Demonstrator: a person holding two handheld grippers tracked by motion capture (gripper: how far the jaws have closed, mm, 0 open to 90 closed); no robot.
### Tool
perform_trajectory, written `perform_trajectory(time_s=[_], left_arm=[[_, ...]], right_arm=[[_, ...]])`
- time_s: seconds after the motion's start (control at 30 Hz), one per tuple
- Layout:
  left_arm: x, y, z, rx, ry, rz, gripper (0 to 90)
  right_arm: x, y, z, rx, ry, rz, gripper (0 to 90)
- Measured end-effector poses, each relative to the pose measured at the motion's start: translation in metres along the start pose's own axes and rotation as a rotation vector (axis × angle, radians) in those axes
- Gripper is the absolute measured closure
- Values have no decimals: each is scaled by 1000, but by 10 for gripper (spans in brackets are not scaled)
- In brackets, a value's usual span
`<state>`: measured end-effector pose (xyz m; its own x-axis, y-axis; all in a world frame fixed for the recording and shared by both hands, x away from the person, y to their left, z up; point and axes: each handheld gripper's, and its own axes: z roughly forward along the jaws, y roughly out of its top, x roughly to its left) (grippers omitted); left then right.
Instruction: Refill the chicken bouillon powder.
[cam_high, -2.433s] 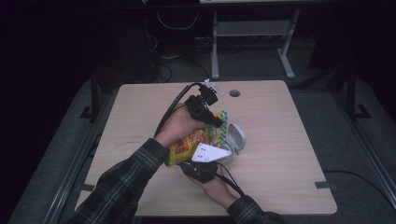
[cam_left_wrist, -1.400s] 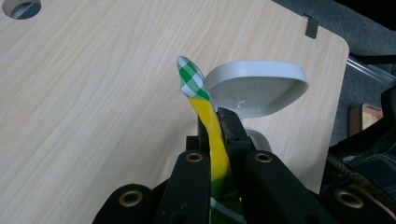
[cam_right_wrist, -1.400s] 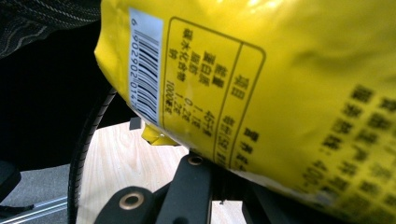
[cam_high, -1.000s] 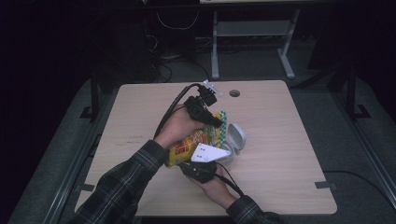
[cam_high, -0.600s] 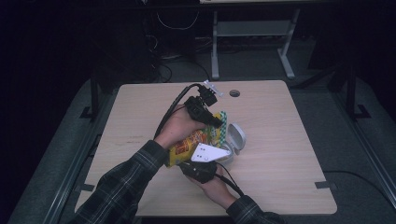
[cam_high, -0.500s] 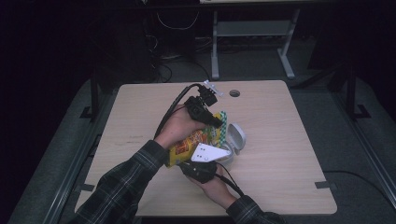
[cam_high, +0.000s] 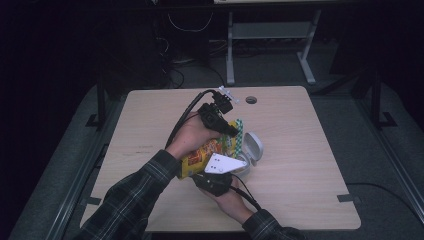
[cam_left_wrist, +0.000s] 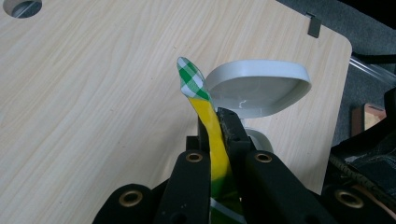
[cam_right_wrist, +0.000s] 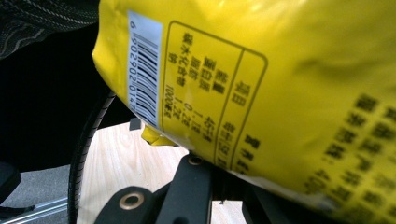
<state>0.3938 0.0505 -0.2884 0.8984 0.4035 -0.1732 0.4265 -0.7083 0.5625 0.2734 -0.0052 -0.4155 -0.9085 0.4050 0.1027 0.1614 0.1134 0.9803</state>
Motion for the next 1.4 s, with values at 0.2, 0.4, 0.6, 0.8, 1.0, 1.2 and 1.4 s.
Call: perform_trajectory(time_s=[0.2,0.4,0.6,0.8,1.0,1.2,1.4], left_arm=[[0,0,0,2,4,1,898],[0,0,0,2,5,0,899],[0,0,0,2,6,-3,899],[0,1,1,1,6,-5,898],[0,1,1,1,7,-5,898],[-1,1,1,3,9,-5,899],[-1,2,1,5,11,-3,898]], right_arm=[[0,0,0,0,-2,0,900],[0,0,0,1,-3,0,900],[0,0,0,0,-2,1,900],[0,0,0,0,-2,2,900],[0,0,0,0,-2,2,900],[0,1,0,0,-1,5,900],[0,1,-1,0,-1,10,900]])
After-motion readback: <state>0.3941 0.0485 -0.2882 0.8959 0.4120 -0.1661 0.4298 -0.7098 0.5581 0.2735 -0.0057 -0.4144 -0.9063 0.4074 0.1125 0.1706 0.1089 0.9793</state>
